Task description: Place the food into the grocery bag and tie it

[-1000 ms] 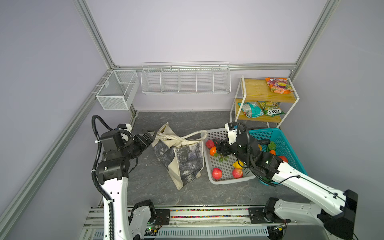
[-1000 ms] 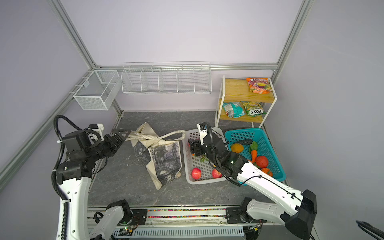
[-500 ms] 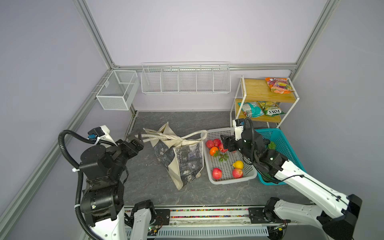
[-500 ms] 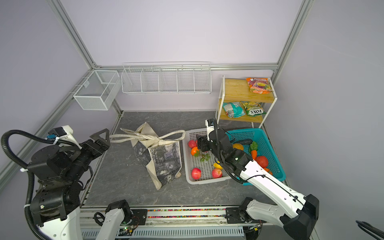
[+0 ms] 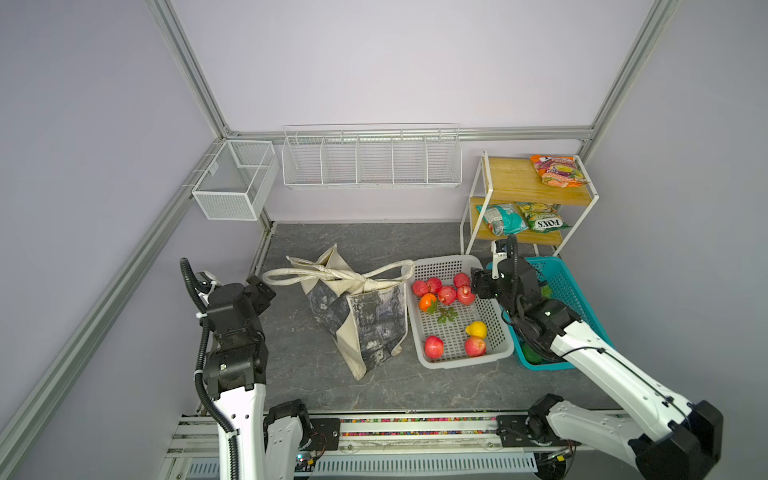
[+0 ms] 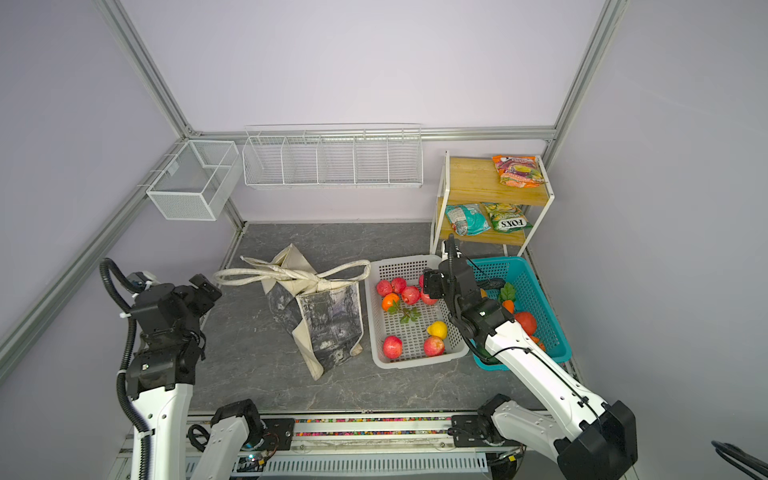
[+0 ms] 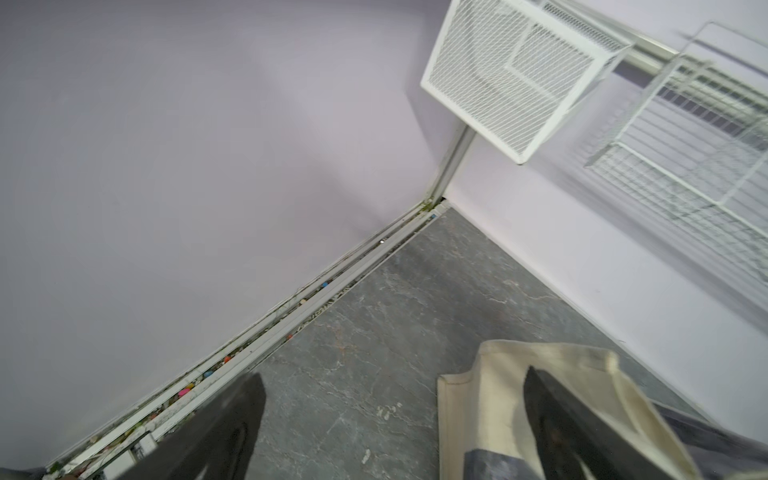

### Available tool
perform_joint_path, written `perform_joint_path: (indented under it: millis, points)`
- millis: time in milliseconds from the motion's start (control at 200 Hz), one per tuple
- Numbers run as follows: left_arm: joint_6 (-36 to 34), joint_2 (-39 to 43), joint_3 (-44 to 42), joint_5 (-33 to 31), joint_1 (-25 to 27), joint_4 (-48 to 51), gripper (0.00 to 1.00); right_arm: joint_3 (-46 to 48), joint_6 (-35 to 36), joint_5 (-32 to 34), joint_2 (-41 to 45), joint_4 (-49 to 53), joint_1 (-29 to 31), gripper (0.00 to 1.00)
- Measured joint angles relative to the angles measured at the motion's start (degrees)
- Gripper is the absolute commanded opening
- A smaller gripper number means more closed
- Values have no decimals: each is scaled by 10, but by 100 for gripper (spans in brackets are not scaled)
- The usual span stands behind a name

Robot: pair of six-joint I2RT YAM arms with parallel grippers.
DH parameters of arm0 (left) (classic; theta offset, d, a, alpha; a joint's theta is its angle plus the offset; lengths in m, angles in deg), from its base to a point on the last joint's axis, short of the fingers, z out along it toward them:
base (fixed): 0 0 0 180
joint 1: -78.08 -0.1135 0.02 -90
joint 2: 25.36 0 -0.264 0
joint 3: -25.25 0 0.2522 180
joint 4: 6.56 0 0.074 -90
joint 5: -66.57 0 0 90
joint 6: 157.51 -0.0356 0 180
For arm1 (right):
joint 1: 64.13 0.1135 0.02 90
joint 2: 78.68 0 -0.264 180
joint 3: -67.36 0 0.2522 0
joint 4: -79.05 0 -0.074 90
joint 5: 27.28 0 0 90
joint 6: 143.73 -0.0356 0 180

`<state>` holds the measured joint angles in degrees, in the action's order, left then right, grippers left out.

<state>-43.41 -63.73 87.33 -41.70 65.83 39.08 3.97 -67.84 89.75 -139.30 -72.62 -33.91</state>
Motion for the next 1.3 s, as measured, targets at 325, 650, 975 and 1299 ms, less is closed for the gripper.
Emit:
perform_joint_path:
  millis: [325,650,975,1299]
  points:
    - [52,96,-196,-72,0,-108,88,93,22,17,23,-59,-85,92]
    - [69,-7,-338,46,4,-305,79,153,83,16,11,-159,-105,97]
    - [-14,-18,-348,7,84,-448,83,217,117,5,-74,-306,-169,99]
    - [-79,-254,-381,-19,85,-654,86,240,132,-46,-176,-525,-241,99]
